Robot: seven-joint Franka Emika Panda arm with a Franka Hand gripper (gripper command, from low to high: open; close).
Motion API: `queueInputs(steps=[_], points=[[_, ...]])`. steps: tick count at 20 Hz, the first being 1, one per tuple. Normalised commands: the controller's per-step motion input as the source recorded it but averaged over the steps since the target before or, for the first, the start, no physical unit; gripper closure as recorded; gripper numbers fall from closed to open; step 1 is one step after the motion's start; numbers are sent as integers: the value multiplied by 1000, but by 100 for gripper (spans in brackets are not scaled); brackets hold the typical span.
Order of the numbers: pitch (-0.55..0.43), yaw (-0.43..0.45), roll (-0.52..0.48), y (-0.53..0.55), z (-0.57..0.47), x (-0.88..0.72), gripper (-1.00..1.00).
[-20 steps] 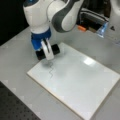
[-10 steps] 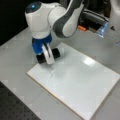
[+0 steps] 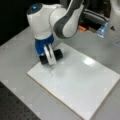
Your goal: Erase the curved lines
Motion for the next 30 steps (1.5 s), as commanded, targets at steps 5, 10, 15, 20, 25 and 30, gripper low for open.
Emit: queueInputs(steps=[5, 10, 15, 20, 25, 30], points=[[-210, -69, 53, 79, -201, -171, 100], [-209, -59, 53, 45, -175, -97, 100], [-196, -48, 72, 18, -200, 3, 100], [-131, -33, 104, 33, -225, 17, 100], [-98, -38, 125, 70, -224, 56, 100], [-71, -68, 132, 117, -223, 101, 100]])
